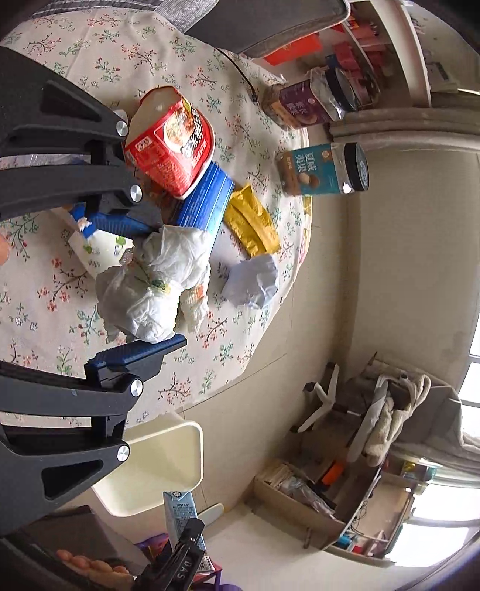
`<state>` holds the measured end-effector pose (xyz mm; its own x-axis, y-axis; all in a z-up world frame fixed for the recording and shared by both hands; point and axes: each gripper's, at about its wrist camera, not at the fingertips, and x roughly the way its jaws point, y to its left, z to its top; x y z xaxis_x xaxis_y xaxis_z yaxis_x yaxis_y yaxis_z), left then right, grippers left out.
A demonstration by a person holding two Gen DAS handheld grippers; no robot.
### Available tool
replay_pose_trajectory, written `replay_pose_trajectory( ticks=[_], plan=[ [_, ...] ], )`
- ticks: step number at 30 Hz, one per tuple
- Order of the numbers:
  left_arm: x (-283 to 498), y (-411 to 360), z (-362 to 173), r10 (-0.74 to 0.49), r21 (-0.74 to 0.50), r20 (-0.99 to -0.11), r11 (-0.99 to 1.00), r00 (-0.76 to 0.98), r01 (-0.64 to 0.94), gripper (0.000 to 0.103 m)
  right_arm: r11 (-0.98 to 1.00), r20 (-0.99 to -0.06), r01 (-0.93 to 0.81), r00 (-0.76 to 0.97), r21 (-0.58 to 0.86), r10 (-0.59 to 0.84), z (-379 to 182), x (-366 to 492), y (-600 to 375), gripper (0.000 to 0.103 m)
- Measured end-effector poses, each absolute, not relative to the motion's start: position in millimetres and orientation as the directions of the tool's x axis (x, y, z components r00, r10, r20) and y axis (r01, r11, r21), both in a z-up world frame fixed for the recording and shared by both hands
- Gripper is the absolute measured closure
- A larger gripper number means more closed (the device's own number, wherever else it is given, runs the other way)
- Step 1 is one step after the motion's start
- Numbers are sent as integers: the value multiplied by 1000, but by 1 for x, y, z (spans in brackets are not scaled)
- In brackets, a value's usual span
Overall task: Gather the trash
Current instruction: 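Carry the milk carton and tissue over the white bin with both tools, then open both tools to drop the carton and tissue into the bin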
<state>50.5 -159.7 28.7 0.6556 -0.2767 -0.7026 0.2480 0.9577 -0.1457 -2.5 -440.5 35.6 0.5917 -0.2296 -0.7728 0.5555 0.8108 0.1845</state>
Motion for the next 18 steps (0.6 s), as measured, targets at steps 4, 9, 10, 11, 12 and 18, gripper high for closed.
replay_pose_trajectory(
  ticks=[4, 9, 10, 11, 12, 18],
  plan=[
    [48, -192, 27, -312, -148, -709, 943, 633, 299, 55, 771, -785, 604, 571, 202, -242, 33, -16, -461, 47],
    [46, -243, 30, -379, -172, -713, 910, 590, 377, 55, 727, -786, 661, 545, 188, -292, 36, -34, -485, 39],
    [45, -253, 31, -391, -172, -711, 903, 584, 395, 55, 718, -787, 672, 538, 183, -303, 36, -38, -489, 34],
    [44, -265, 32, -402, -171, -710, 895, 578, 412, 55, 709, -788, 683, 530, 177, -314, 36, -41, -493, 30],
    [44, -275, 33, -412, -171, -710, 888, 571, 427, 55, 698, -787, 694, 525, 176, -324, 36, -45, -497, 29],
    [41, -335, 28, -469, -198, -726, 843, 503, 500, 54, 637, -783, 749, 502, 181, -368, 37, -68, -527, 22]
  ],
)
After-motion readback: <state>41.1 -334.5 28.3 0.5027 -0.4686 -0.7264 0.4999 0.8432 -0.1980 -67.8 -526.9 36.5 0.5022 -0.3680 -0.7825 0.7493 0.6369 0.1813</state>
